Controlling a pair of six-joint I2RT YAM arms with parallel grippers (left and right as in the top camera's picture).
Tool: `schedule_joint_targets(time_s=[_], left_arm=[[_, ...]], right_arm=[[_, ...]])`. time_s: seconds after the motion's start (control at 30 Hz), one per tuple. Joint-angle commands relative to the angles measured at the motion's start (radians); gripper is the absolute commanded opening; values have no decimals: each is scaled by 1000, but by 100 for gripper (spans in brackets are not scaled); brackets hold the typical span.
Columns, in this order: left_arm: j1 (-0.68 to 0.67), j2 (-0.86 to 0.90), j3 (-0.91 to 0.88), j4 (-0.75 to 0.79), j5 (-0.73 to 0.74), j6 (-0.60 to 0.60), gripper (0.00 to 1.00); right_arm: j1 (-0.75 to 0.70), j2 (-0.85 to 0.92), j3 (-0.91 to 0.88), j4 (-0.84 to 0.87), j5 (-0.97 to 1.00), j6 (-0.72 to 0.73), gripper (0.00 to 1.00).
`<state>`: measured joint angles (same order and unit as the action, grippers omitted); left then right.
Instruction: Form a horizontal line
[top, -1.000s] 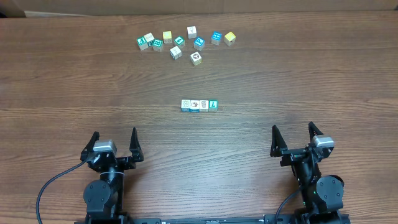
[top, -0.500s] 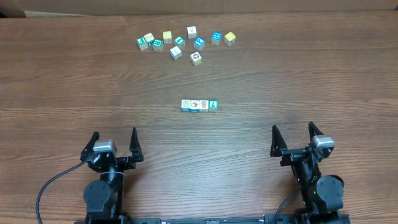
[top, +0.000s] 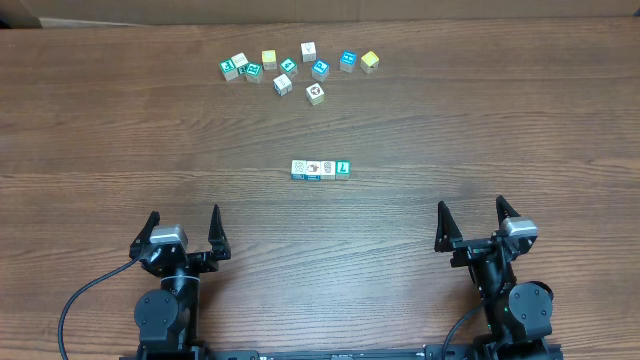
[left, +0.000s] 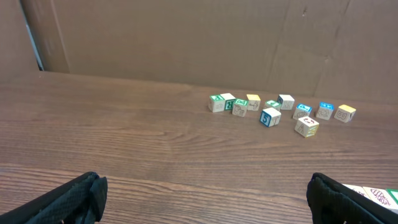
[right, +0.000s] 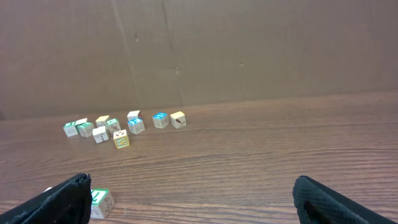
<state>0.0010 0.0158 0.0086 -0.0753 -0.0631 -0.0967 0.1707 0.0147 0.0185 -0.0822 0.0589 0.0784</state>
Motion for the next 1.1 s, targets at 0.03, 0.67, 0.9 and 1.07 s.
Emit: schedule_joint_targets(time_s=[0.03,0.67,0.9,1.07], left_arm=[[8,-10,-3,1,11,23,100],[8,-10,-3,1,11,22,100],[8,-10,-3,1,11,23,100],[8,-10,-3,1,11,23,100]], right_arm=[[-5,-12,-11,5,-2,-1,100],[-5,-12,-11,5,-2,-1,100],[-5,-12,-11,5,-2,-1,100],[-5,-12,-11,5,-2,-1,100]])
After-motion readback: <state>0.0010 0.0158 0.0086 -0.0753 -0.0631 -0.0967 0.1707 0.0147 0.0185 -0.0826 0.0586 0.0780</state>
